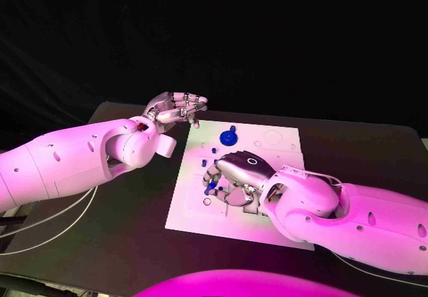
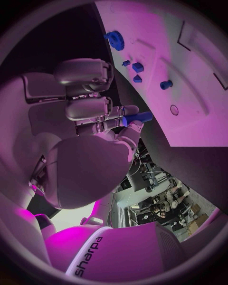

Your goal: Assemble the parts on the task board

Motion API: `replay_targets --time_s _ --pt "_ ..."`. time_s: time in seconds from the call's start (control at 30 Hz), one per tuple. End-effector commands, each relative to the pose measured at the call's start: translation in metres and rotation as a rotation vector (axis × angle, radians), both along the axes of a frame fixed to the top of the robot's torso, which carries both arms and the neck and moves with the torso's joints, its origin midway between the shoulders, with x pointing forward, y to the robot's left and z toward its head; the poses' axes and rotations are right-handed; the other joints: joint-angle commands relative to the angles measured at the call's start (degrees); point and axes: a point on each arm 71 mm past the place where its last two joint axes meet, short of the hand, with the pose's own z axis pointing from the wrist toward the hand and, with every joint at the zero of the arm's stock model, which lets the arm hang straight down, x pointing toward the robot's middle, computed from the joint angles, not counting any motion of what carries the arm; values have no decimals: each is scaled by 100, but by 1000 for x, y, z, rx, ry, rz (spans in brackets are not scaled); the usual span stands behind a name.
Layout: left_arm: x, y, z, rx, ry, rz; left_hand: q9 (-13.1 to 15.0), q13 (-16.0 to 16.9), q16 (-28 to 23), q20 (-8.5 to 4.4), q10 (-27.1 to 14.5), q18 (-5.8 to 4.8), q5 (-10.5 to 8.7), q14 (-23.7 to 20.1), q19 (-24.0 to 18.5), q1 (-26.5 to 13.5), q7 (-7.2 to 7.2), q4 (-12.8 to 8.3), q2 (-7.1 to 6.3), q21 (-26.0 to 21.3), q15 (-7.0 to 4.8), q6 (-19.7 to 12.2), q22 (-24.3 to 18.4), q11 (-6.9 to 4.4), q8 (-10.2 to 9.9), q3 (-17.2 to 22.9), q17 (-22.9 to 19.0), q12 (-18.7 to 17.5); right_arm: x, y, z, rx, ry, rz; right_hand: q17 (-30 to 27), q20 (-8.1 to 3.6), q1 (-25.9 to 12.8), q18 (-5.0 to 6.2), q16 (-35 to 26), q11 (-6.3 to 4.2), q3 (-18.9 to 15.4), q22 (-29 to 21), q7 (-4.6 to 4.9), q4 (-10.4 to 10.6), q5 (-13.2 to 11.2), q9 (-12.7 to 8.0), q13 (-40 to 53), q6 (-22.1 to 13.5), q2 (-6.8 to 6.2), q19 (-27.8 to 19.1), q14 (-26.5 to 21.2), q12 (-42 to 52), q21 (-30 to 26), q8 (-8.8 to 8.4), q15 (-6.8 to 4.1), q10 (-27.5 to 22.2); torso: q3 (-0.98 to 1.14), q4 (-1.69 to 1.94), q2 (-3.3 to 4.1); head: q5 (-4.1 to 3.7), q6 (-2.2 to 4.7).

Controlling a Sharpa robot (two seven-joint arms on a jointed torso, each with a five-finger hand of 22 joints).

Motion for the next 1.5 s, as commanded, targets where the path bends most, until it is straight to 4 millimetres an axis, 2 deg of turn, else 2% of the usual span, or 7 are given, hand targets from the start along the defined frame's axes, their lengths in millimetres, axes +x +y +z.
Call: replay_targets --time_s 0.03,0.2,0.6,0.83,1.5 --pt "-1 -4 1 -16 1 -19 -3 5 -24 -1 -40 38 12 -24 29 -50 16 -8 -2 -34 19 -41 -8 18 -7 39 -5 20 1 4 -9 -19 -9 29 -2 -34 52 -65 -10 -104 12 1148 17 -45 34 13 10 -6 2 261 193 26 -11 18 -28 124 6 -10 4 45 -23" --pt "-1 -4 1 -17 2 -21 -3 5 -24 -1 -40 38 12 -24 29 -50 16 -8 -2 -34 19 -41 -8 18 -7 39 -5 20 3 7 -21 -42 5 27 -2 -34 52 -65 -10 -104 12 1148 17 -45 34 13 10 -6 2 261 193 26 -11 18 -28 124 14 -3 6 73 -56" --pt "-1 -4 1 -16 3 -21 -2 7 -22 0 -41 38 11 -23 29 -61 15 -8 -2 -35 20 -40 -9 17 -3 45 -7 28 6 9 -35 -76 24 21 -6 -34 52 -66 -12 -104 16 1150 18 -51 40 15 11 -8 3 262 192 23 -8 19 -27 125 13 -2 11 106 -85" --pt "-1 -3 1 -16 4 -20 -2 7 -22 0 -41 38 11 -23 29 -61 15 -8 -2 -35 20 -40 -9 17 -3 45 -7 28 7 8 -39 -93 29 17 -6 -34 52 -66 -12 -104 16 1150 18 -51 40 15 11 -8 3 262 192 23 -8 19 -27 125 7 -5 7 115 -100" --pt "-1 -1 1 -13 6 -17 0 9 -19 1 -45 39 10 -24 29 -78 14 -13 -2 -39 20 -41 -11 16 3 60 -12 41 3 8 -42 -138 24 30 -2 -33 41 -67 -10 -100 22 1152 22 -64 54 22 14 -12 4 262 192 14 -6 24 -24 129 9 0 7 132 -121"
